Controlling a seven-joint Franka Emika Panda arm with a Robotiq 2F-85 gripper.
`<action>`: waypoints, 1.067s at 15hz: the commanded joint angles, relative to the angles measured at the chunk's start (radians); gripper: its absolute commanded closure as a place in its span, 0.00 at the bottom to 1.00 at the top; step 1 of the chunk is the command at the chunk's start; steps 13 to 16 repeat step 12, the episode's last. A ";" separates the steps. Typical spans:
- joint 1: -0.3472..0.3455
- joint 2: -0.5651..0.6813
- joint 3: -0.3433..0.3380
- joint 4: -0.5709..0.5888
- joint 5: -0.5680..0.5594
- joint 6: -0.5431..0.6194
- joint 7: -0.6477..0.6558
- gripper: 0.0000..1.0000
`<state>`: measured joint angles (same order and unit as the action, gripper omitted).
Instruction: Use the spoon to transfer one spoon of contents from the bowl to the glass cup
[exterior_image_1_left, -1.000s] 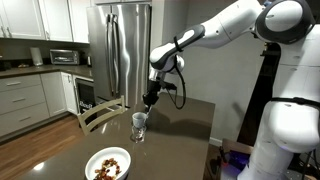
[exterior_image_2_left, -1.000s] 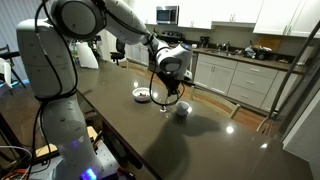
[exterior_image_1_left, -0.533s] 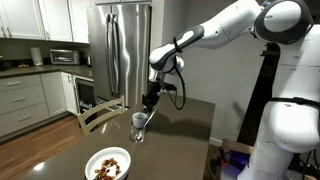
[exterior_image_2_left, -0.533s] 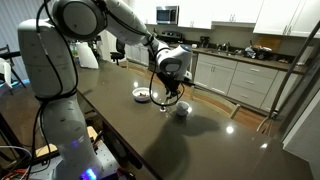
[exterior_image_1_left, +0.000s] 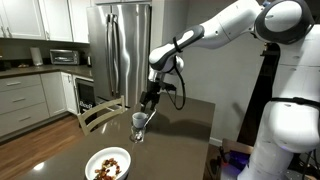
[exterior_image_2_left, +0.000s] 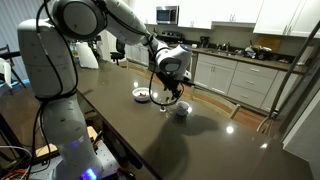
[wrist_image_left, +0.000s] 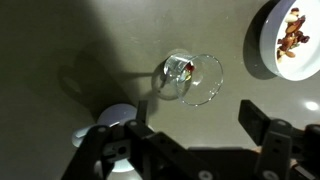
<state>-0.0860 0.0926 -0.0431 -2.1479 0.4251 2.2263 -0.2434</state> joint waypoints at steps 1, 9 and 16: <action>0.008 -0.010 0.002 0.006 -0.028 0.010 0.041 0.00; 0.001 -0.002 0.002 0.013 -0.002 -0.002 0.013 0.00; 0.001 -0.001 0.003 0.013 -0.002 -0.002 0.013 0.00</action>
